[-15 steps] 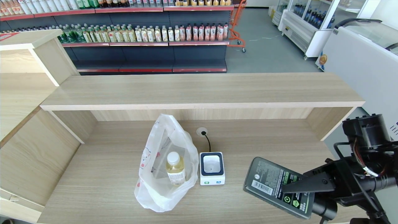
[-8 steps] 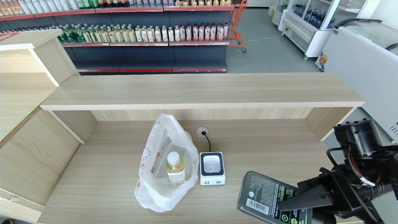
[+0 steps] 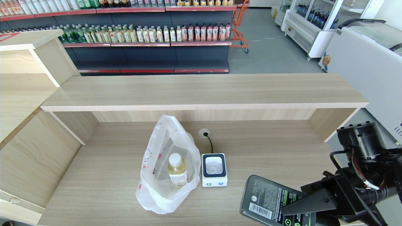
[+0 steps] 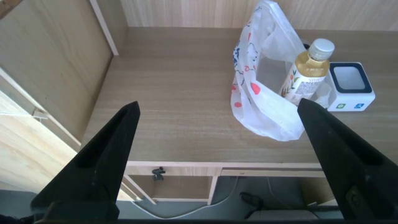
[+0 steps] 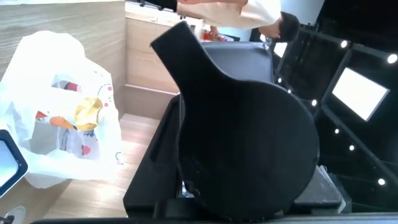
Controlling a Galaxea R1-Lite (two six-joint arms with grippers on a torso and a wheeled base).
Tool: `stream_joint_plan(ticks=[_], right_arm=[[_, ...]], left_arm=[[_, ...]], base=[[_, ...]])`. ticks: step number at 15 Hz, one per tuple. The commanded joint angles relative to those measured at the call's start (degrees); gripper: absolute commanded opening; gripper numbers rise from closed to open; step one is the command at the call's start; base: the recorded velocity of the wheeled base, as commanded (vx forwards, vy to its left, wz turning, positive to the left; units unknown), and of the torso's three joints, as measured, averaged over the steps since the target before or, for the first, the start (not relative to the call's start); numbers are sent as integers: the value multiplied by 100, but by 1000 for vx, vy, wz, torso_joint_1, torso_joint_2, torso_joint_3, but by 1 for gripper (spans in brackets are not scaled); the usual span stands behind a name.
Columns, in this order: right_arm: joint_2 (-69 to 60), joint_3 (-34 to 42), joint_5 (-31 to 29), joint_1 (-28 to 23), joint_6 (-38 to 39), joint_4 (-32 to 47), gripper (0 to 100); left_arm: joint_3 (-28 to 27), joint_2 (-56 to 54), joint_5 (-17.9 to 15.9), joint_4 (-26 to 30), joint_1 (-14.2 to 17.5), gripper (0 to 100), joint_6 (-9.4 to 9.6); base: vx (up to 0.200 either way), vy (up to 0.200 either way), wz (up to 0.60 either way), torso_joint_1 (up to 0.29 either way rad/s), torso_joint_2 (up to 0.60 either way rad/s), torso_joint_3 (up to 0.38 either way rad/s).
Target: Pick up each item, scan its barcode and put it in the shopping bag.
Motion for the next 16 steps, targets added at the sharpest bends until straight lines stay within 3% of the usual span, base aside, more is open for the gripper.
stream_joint_plan(ticks=[1, 5, 7, 8, 9, 10, 12, 13, 16], right_arm=[[12, -20, 4, 1, -458, 3, 0], [12, -29, -5, -8, -458, 20, 0], [21, -81, -23, -78, 54, 20, 0], [-23, -99, -181, -201, 740, 20, 0], [-225, -81, -814, -667, 1865, -6, 0], [-330, -64, -990, -887, 2287, 3, 0], [-919, 7, -1913, -2135, 3957, -6, 0], [-1174, 59, -2422, -2460, 4748, -6, 0], [-1253, 358, -2668, -2583, 8000, 231, 0]], left_arm=[[1, -2, -2, -1, 0, 100, -1], [1, -2, -2, -1, 0, 100, -1], [1, -2, -2, -1, 0, 100, -1], [1, -2, -2, -1, 0, 100, -1], [1, -2, -2, -1, 0, 100, -1], [1, -2, -2, -1, 0, 100, -1], [1, -2, -2, -1, 0, 100, -1], [1, -2, -2, -1, 0, 100, -1], [1, -2, -2, -1, 0, 100, -1]], base=[[0, 0, 0, 0, 0, 0], [0, 0, 0, 0, 0, 0], [0, 0, 0, 0, 0, 0], [0, 0, 0, 0, 0, 0], [0, 0, 0, 0, 0, 0], [0, 0, 0, 0, 0, 0], [0, 0, 0, 0, 0, 0], [0, 0, 0, 0, 0, 0], [0, 0, 0, 0, 0, 0]])
